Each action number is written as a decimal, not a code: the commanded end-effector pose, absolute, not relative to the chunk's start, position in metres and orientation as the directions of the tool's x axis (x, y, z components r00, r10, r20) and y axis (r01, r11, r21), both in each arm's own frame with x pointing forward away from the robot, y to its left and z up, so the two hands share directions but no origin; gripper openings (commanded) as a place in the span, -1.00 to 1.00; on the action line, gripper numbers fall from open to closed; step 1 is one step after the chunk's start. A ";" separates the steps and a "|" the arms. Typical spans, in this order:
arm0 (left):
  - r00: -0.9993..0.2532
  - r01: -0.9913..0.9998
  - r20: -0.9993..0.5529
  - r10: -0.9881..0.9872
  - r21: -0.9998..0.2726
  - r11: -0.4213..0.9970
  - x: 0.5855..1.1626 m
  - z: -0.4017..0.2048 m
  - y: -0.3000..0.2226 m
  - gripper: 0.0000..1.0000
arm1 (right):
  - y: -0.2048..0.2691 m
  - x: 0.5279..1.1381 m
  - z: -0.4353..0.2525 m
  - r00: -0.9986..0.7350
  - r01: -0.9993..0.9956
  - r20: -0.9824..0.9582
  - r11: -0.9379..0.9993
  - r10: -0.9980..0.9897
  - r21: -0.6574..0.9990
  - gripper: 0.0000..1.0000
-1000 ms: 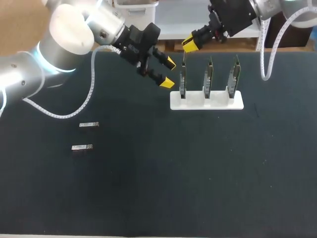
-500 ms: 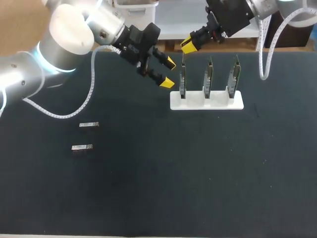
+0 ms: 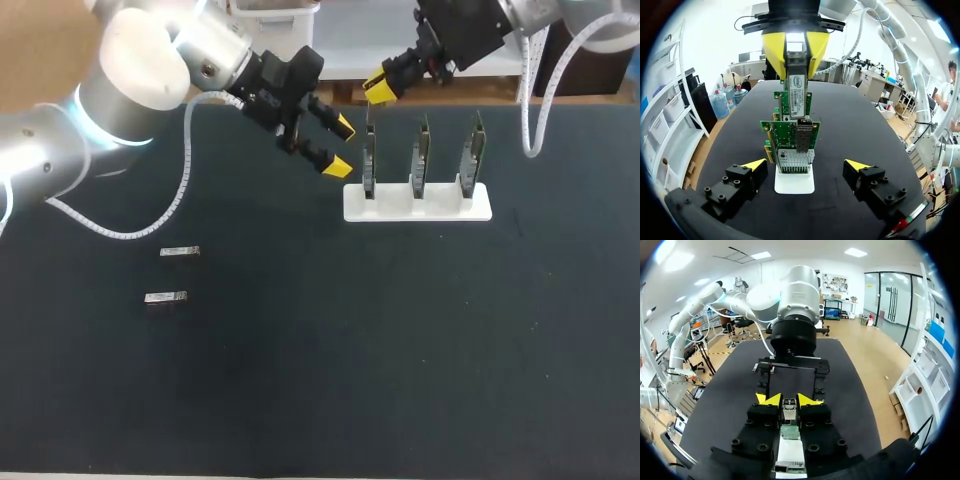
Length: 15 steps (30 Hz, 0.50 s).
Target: Pick up the optical module with the left hand, and insert it into the network port with the right hand.
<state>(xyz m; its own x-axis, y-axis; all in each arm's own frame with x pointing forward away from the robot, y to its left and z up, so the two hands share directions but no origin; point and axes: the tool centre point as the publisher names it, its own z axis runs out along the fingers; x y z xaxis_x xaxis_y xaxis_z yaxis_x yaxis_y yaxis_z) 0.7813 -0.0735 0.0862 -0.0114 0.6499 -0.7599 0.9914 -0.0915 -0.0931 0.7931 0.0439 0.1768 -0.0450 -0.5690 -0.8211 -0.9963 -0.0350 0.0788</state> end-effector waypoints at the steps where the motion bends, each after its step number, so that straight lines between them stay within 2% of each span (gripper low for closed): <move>1: -0.010 0.991 -0.758 0.652 -0.095 -0.095 0.783 0.086 -0.074 1.00 | 0.044 0.786 0.177 -0.039 -0.997 -0.819 -0.032 -0.573 0.070 -1.00; 15: -0.010 0.991 -0.758 0.652 -0.095 -0.095 0.783 0.086 -0.074 1.00 | 0.044 0.783 0.168 -0.029 -0.998 -0.800 -0.031 -0.599 0.059 -1.00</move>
